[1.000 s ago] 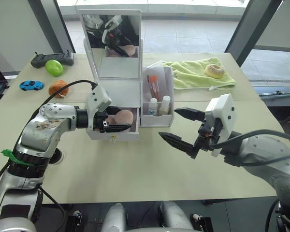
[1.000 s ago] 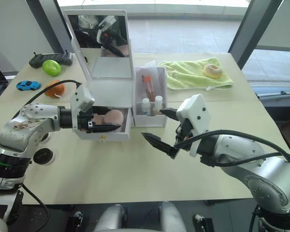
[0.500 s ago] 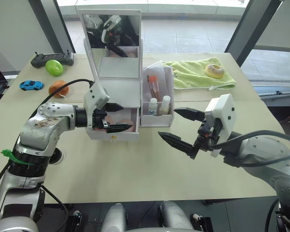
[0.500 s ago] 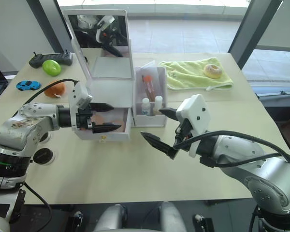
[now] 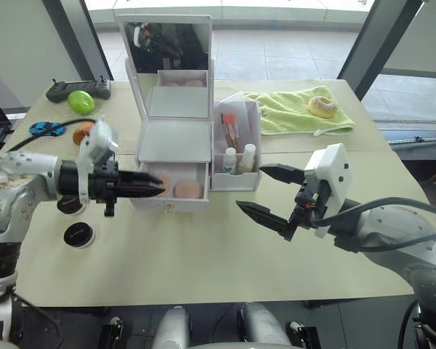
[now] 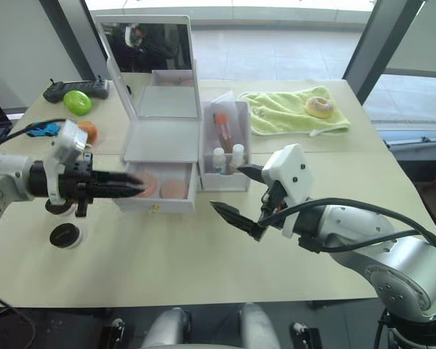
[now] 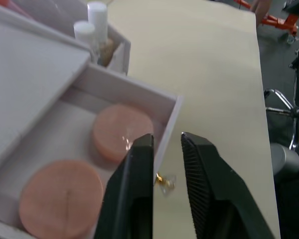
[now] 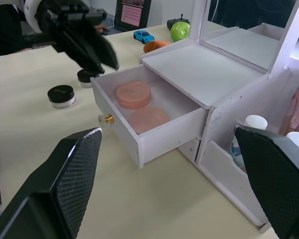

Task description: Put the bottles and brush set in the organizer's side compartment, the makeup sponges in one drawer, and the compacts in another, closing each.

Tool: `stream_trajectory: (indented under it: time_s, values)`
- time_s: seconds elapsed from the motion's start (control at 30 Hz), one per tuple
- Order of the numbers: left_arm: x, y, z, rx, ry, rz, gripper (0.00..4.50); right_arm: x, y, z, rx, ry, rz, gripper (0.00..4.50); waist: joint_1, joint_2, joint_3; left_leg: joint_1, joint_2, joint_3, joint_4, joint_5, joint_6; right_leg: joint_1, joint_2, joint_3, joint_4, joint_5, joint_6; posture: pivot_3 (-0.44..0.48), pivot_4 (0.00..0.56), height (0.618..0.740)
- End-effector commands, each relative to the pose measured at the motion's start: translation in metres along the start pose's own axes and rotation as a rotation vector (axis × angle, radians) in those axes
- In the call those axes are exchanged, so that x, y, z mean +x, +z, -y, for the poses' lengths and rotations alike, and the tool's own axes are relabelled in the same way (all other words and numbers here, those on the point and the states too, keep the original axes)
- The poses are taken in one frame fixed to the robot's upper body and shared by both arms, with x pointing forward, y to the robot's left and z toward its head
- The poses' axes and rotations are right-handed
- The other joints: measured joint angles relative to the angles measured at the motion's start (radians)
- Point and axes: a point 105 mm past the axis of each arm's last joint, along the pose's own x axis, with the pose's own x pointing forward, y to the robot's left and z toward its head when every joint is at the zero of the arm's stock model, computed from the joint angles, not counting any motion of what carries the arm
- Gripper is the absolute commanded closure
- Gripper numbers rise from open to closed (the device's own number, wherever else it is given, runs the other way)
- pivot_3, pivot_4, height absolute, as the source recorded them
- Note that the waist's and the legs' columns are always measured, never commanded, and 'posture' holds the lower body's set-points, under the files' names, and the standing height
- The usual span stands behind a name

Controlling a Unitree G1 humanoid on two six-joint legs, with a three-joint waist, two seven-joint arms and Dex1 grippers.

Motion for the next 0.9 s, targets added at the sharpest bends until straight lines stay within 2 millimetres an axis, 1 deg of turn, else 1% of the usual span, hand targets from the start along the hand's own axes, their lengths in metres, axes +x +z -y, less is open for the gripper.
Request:
stream_trajectory:
  time_s: [0.03, 0.13, 0.2, 0.37, 0.5, 0.73, 0.9]
  values:
    - [0.0, -0.002, 0.002, 0.095, 0.009, -0.053, 4.47, -0.005, 0.01, 0.003, -0.046, -0.014, 0.032, 0.0, 0.003, -0.001, 0.0, 0.0, 0.0, 0.0, 0.0, 0.0, 0.0, 0.0, 0.0, 0.0, 0.0, 0.0, 0.0, 0.0, 0.15, 0.74]
    - [0.005, -0.015, -0.003, 0.123, 0.044, -0.09, 4.47, -0.007, 0.011, 0.004, -0.054, -0.015, 0.028, 0.0, 0.002, -0.001, 0.0, 0.0, 0.0, 0.001, 0.0, 0.0, 0.0, 0.0, 0.0, 0.0, 0.0, 0.0, 0.0, 0.0, 0.15, 0.74]
    - [0.009, -0.018, -0.009, 0.137, 0.083, -0.091, 4.47, -0.008, 0.012, 0.004, -0.059, -0.013, 0.025, 0.0, 0.003, 0.0, 0.0, 0.0, 0.0, 0.001, 0.0, 0.0, 0.0, 0.0, 0.0, 0.0, 0.0, 0.0, 0.0, 0.0, 0.15, 0.74]
    - [0.019, -0.013, -0.025, 0.151, 0.17, -0.047, 4.47, -0.012, 0.014, 0.005, -0.068, 0.006, 0.016, 0.0, 0.006, -0.001, 0.0, 0.0, 0.0, 0.001, 0.0, 0.0, 0.0, 0.001, 0.0, 0.0, 0.0, 0.0, 0.0, 0.0, 0.15, 0.74]
    - [0.026, -0.016, -0.039, 0.163, 0.243, -0.043, 4.47, -0.014, 0.015, 0.004, -0.071, 0.032, 0.007, 0.0, 0.006, 0.0, 0.0, 0.0, 0.0, 0.001, 0.001, 0.0, 0.0, 0.001, 0.0, 0.0, 0.0, 0.0, 0.0, 0.0, 0.15, 0.74]
    - [0.039, -0.009, -0.053, 0.152, 0.317, 0.02, 4.47, -0.015, 0.013, -0.003, -0.062, 0.105, -0.018, 0.0, 0.007, -0.001, -0.001, 0.0, 0.0, 0.0, 0.002, 0.0, 0.0, 0.001, 0.0, 0.0, 0.001, 0.001, 0.0, 0.0, 0.15, 0.74]
    - [0.044, -0.008, -0.067, 0.14, 0.393, 0.053, 4.47, -0.015, 0.014, -0.005, -0.062, 0.136, -0.023, 0.0, 0.01, -0.001, -0.001, 0.0, 0.0, 0.0, 0.002, 0.0, 0.0, 0.001, 0.001, 0.0, 0.001, 0.001, 0.0, 0.0, 0.15, 0.74]
